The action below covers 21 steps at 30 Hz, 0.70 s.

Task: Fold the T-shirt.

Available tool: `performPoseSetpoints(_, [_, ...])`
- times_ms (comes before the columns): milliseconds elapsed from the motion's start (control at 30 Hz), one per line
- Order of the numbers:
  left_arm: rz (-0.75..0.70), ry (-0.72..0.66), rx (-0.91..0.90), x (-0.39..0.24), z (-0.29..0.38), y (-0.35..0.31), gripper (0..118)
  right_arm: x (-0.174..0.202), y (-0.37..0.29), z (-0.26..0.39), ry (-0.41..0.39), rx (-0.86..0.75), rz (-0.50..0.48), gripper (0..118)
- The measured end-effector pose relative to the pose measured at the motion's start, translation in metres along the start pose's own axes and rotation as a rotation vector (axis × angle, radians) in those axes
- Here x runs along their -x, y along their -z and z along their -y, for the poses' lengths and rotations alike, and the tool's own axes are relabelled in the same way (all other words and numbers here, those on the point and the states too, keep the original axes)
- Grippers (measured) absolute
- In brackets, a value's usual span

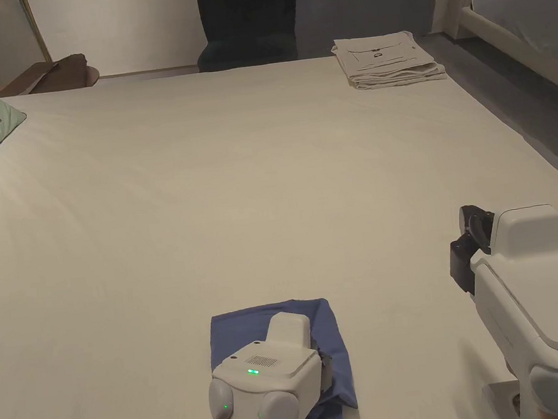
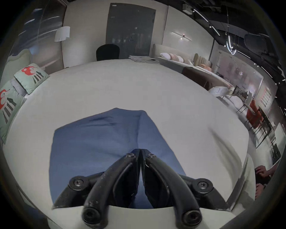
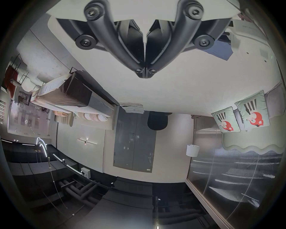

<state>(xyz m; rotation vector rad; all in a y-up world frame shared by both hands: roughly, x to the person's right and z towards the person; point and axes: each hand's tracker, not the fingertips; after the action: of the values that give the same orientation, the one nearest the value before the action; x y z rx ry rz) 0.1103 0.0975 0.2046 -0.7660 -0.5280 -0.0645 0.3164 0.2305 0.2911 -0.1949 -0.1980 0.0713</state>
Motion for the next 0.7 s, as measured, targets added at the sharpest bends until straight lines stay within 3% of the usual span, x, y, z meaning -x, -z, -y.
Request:
performPoseSetpoints(267, [0.012,-0.009,-0.013,-0.002,-0.005,-0.007,0,0.004,-0.002,-0.002,0.001,-0.002,-0.007,0])
performPoseSetpoints(533, [-0.002,-0.025,-0.296,0.032,-0.049,-0.094,0,0.023,-0.006,-0.016,-0.002,-0.052,-0.045,0])
performPoseSetpoints(700, [-0.091,-0.018,-0.442,0.059,-0.068,-0.140,0,0.040,-0.010,-0.025,-0.001,-0.083,-0.075,0])
